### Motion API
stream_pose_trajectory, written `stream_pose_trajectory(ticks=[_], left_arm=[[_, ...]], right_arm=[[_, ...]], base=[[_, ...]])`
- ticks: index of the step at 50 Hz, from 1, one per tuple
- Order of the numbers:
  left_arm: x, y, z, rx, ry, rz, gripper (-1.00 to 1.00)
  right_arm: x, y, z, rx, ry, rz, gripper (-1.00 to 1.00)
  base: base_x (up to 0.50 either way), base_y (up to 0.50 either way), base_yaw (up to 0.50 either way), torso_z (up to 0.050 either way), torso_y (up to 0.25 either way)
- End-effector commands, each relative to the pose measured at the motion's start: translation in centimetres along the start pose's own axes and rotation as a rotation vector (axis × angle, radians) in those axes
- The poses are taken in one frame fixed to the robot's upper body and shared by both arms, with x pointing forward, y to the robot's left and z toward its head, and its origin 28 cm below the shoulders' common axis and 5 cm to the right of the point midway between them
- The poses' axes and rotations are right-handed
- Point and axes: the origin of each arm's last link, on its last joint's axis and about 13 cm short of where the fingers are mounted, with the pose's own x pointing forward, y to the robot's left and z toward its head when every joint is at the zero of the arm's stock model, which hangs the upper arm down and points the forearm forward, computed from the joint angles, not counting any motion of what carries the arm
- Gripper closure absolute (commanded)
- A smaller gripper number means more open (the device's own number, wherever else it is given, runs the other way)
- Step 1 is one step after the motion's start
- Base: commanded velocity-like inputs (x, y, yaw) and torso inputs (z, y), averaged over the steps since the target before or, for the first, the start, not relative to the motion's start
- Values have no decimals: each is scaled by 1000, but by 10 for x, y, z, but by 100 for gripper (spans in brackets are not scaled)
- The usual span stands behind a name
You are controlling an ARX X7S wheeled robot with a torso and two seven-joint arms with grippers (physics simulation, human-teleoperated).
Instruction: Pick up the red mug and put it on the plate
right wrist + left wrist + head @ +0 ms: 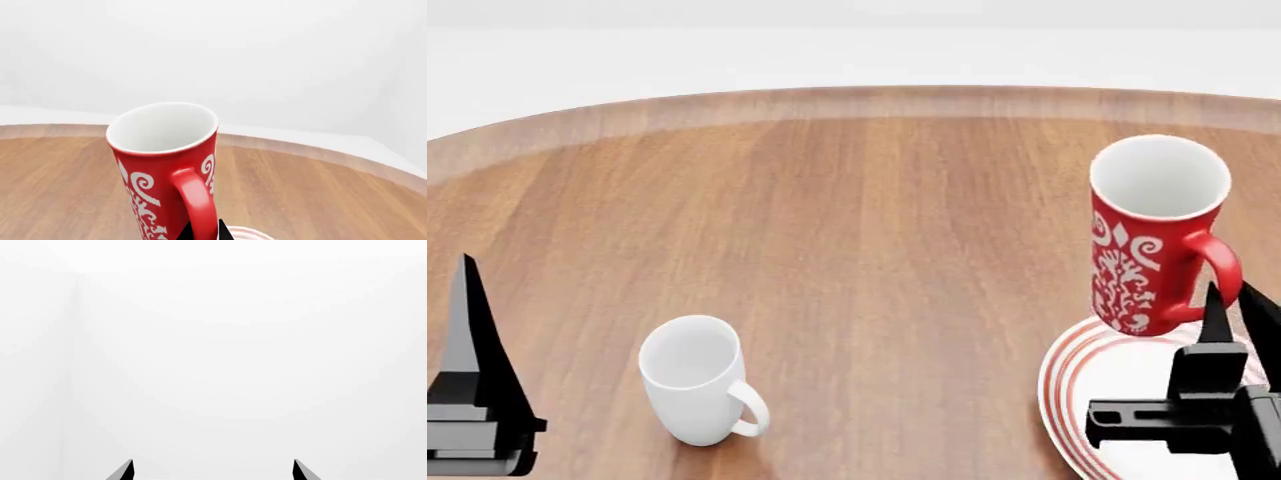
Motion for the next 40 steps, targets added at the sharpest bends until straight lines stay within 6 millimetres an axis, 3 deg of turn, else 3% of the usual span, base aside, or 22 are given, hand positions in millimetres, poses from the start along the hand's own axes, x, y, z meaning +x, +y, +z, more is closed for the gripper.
stream_pose_trajectory(ticks=[1,21,40], left_arm=[[1,1,1,-11,2,0,-100],[0,1,1,-5,4,0,-100],[1,3,3,1,-3,2,-100]], right_arm=[[26,-16,14,-68,-19,9,100],[71,-52,28,-46,-1,38,100],[93,-79,17,-92,53,1,100]], base=[[0,0,0,0,0],[0,0,0,0,0],[0,0,0,0,1]])
